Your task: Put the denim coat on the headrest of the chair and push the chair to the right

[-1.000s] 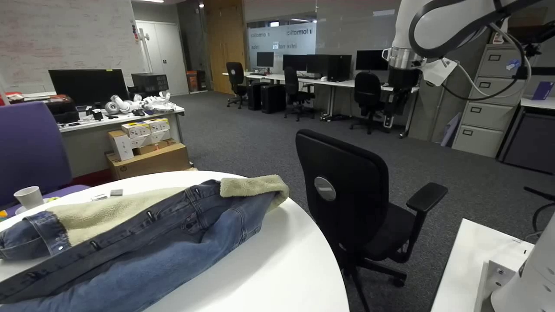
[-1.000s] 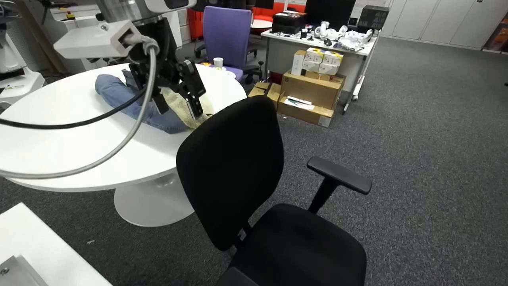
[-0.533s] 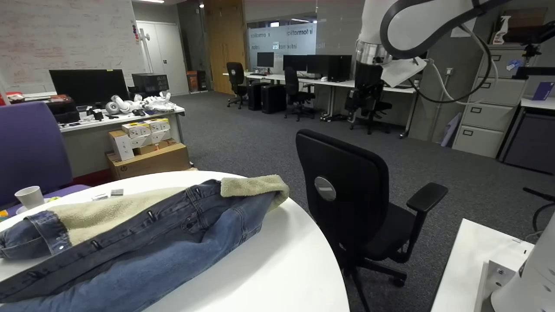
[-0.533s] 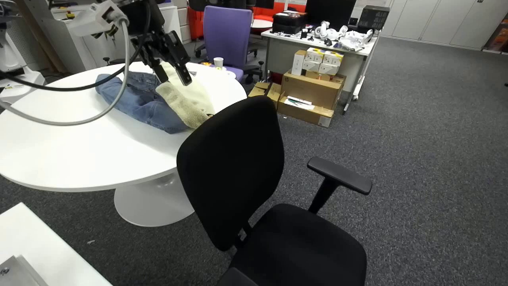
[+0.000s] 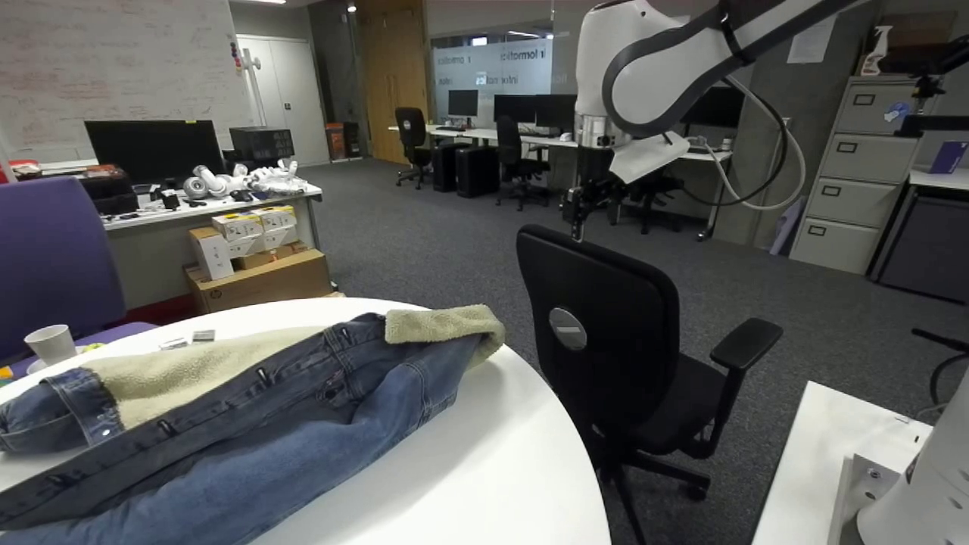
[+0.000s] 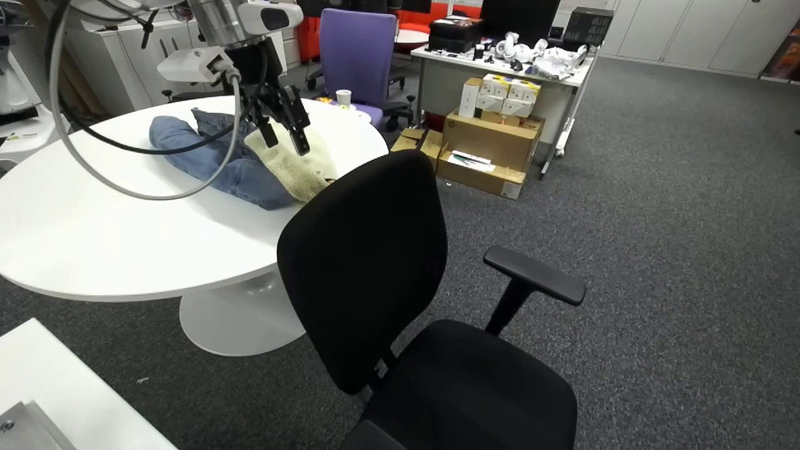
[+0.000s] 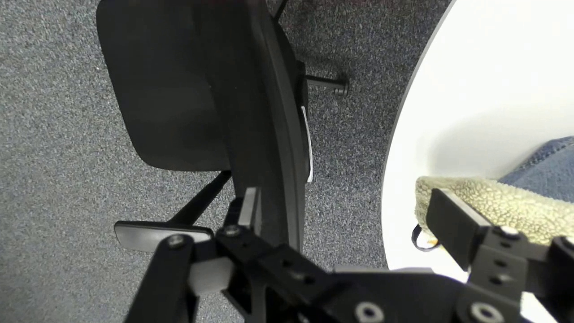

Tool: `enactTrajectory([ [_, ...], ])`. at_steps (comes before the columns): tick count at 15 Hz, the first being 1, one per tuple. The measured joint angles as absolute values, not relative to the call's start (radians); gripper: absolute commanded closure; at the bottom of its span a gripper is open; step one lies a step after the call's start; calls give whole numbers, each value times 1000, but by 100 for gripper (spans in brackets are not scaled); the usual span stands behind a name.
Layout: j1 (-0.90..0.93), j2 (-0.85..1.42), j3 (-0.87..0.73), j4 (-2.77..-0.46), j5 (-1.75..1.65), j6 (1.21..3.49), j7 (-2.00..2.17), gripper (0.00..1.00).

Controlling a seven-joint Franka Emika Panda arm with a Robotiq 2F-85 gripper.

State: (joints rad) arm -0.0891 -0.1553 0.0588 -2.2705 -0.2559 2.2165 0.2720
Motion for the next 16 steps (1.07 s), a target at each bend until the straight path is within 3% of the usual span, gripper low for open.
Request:
enactTrajectory([
  [7, -86, -143, 51, -2258, -204, 2206, 268, 0],
  [12, -51, -8, 20, -2121, 107, 2184, 69, 0],
  [16, -41, 105, 20, -2007, 114, 2199, 107, 0],
])
